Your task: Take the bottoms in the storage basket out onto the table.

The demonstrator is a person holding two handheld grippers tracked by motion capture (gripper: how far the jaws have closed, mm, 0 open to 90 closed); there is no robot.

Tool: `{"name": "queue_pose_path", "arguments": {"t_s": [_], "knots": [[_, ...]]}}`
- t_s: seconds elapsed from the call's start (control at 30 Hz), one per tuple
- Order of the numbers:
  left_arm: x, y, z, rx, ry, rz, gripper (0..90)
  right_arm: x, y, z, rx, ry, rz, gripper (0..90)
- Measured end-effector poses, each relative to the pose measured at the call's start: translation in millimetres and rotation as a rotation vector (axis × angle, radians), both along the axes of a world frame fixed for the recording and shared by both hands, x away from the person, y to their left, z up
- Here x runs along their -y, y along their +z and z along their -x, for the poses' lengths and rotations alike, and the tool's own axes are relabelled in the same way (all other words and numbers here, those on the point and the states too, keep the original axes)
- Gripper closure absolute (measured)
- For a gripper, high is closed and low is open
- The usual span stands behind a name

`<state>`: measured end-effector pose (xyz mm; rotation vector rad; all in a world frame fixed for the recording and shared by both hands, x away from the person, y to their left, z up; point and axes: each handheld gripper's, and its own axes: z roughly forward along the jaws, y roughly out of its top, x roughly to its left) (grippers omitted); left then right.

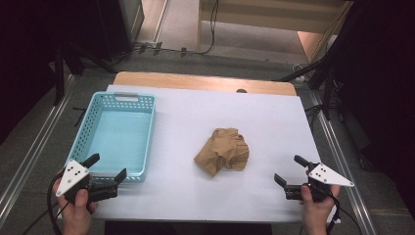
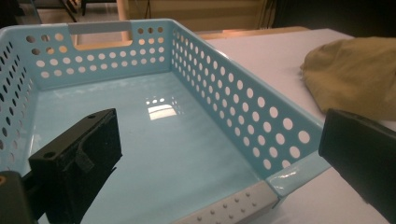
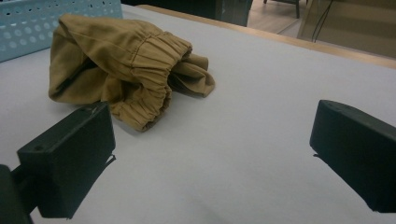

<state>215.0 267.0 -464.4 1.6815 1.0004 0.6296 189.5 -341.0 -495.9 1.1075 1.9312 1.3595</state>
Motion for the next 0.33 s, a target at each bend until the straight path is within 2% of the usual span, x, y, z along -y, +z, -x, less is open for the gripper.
{"name": "queue_pose_path", "arguments": {"t_s": [0.07,0.33], "knots": [[0.6,-0.7,-0.1,-0.001,0.004,0.009,0.0,0.0,-0.2,-0.2,0.000,0.000,0.000,0.0],[1.0,-0.7,-0.4,-0.006,0.009,0.003,0.0,-0.6,-0.5,-0.1,-0.003,-0.001,-0.001,0.0]]}}
